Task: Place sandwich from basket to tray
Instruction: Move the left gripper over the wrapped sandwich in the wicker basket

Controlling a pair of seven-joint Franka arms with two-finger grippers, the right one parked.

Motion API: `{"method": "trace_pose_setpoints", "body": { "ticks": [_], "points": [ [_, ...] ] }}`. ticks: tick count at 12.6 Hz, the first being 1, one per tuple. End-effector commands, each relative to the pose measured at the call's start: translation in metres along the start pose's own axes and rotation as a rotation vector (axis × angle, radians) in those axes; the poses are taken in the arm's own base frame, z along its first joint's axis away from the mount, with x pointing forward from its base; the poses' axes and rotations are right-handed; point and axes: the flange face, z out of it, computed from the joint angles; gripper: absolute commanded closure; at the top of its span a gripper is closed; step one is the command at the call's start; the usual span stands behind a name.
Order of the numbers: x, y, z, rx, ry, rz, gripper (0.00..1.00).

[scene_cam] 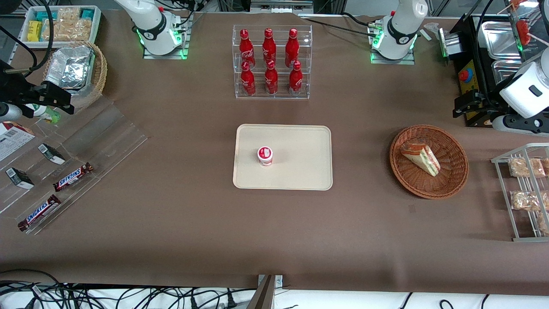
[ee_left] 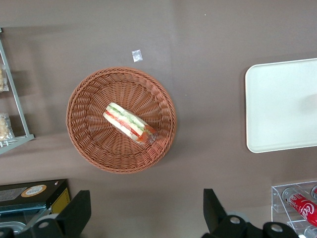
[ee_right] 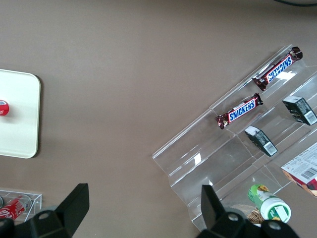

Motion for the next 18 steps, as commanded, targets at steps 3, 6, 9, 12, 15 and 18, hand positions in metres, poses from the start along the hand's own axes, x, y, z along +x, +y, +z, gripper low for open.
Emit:
{"method": "trace_pose_setpoints", "body": {
  "ticks": [3,6,9,12,15,18],
  "points": [
    [0.003,-0.013,0.010,0.002,-0.021,-0.021,0.00],
    [0.011,-0.040,0.029,-0.005,-0.047,-0.077,0.00],
    [0.016,-0.047,0.060,0.026,-0.067,-0.182,0.00],
    [0.019,-0.049,0.100,0.033,-0.042,-0.350,0.00],
    [0.017,-0.052,0.139,0.054,-0.007,-0.530,0.00],
    [0.006,-0.051,0.178,0.044,0.048,-0.674,0.00]
  ]
}}
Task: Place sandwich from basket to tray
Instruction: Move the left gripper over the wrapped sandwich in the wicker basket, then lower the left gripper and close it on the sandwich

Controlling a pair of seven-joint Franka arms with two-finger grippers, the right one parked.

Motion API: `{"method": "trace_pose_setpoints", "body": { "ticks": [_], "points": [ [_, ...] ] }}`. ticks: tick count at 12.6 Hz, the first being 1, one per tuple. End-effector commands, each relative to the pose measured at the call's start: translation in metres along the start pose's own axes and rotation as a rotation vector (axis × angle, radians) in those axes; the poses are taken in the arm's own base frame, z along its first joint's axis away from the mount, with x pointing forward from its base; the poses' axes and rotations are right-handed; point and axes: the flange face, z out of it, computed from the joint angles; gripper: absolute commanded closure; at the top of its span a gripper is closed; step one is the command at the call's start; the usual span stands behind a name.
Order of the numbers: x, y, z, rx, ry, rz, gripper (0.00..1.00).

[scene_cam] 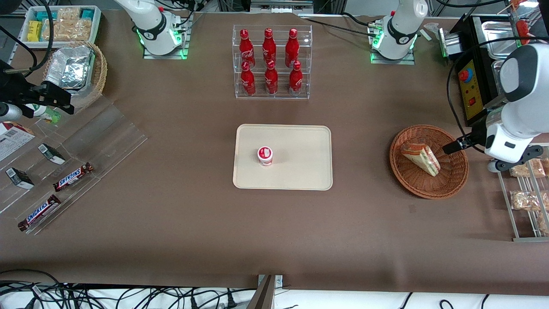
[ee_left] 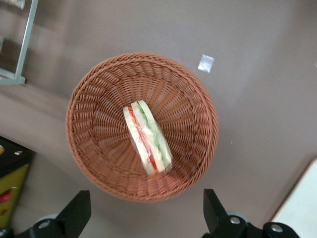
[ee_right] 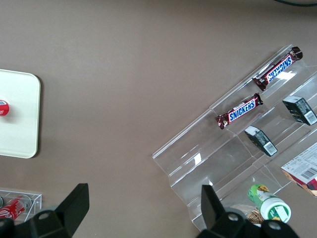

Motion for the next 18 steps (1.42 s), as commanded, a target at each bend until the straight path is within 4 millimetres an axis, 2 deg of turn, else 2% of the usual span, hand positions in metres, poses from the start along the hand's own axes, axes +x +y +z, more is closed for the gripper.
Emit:
{"method": "trace_pose_setpoints", "body": {
  "ticks": [1,3,6,12,18],
  "points": [
    [-0.022,-0.010,0.028,-0.009,0.055,-0.114,0.00],
    [-0.028,-0.012,0.056,-0.039,0.090,-0.216,0.00],
    [-0.039,-0.016,0.095,-0.069,0.128,-0.253,0.00],
    [-0.045,-0.018,0.140,-0.098,0.155,-0.280,0.00],
    [-0.035,-0.017,0.182,-0.122,0.178,-0.297,0.00]
  ]
}}
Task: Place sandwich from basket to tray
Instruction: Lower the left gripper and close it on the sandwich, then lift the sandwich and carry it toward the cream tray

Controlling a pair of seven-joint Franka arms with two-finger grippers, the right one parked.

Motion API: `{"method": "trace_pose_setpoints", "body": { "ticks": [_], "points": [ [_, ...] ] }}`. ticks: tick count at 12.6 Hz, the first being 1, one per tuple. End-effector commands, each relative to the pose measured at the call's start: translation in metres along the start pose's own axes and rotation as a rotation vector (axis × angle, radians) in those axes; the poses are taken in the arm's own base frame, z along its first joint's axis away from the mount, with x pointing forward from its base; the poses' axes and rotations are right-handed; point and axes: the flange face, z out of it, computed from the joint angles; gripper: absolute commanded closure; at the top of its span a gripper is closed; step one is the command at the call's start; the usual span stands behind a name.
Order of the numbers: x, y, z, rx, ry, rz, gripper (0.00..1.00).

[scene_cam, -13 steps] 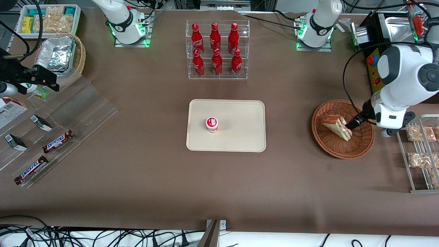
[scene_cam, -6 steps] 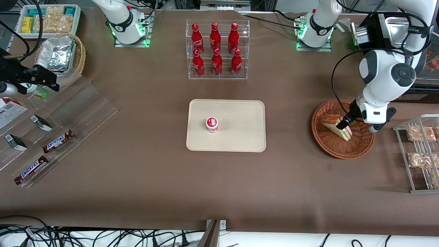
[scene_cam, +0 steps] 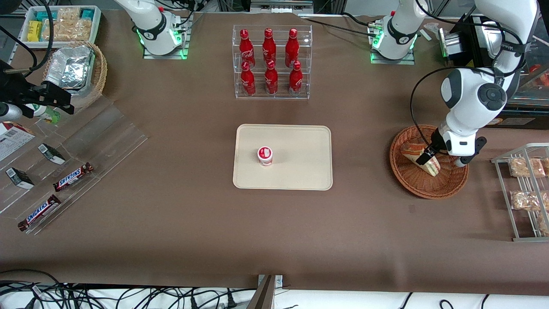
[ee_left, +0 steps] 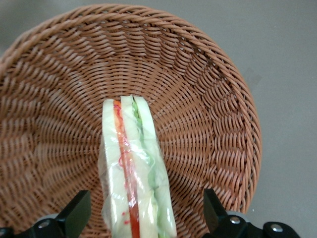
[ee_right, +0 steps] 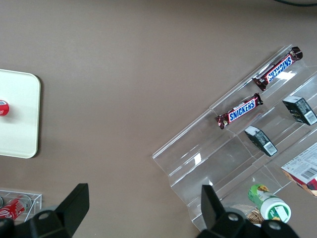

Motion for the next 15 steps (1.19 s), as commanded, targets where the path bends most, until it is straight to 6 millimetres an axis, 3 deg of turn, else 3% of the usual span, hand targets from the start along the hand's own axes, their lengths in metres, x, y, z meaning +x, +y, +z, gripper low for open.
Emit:
{"method": "trace_pose_setpoints", "body": {
  "ticks": [1,2,3,5,7,12,15],
  "points": [
    [0.005,-0.004,0.016,-0.007,0.020,-0.017,0.00],
    [0.005,-0.004,0.020,-0.007,0.020,-0.015,0.00],
    [0.005,-0.005,0.020,-0.006,0.018,-0.015,0.07],
    [0.003,-0.006,0.022,-0.003,0.016,-0.014,0.63],
    [0.002,-0.007,0.023,-0.001,0.013,-0.012,1.00],
    [0.003,-0.005,0.018,-0.003,0.015,0.000,1.00],
    [0.003,0.003,-0.012,0.015,-0.001,0.027,1.00]
  ]
}}
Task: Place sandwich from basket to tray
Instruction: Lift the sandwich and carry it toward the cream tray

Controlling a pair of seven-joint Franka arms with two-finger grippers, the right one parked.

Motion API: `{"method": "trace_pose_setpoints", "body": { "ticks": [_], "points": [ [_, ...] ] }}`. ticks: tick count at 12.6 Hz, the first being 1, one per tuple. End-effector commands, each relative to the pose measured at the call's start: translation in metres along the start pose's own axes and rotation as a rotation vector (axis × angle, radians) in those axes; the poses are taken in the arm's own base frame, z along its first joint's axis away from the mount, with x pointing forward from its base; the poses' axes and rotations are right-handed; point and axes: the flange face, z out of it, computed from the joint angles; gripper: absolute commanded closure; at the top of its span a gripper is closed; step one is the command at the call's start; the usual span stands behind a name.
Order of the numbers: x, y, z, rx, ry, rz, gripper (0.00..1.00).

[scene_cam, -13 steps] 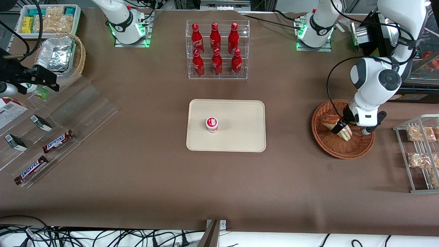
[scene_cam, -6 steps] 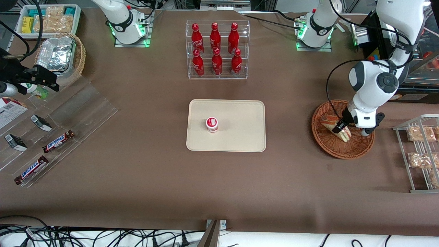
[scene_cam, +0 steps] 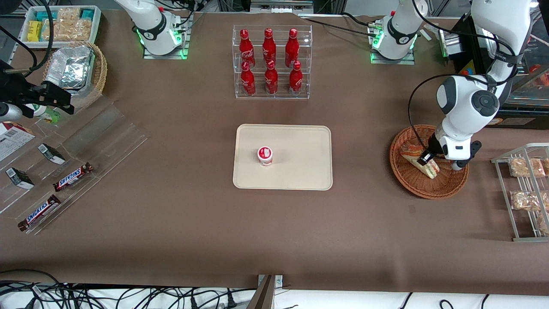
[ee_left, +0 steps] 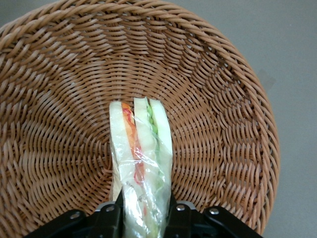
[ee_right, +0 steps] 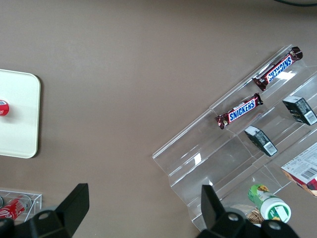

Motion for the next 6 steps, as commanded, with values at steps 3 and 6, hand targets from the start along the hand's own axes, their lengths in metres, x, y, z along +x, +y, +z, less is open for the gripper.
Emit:
{"method": "trace_pose_setpoints", "body": {
  "ticks": [3,6],
  "points": [
    [0.010,0.028,-0.086,0.047,-0.026,0.101,1.00],
    [0.019,0.063,-0.142,0.091,-0.079,0.174,1.00]
  ]
}}
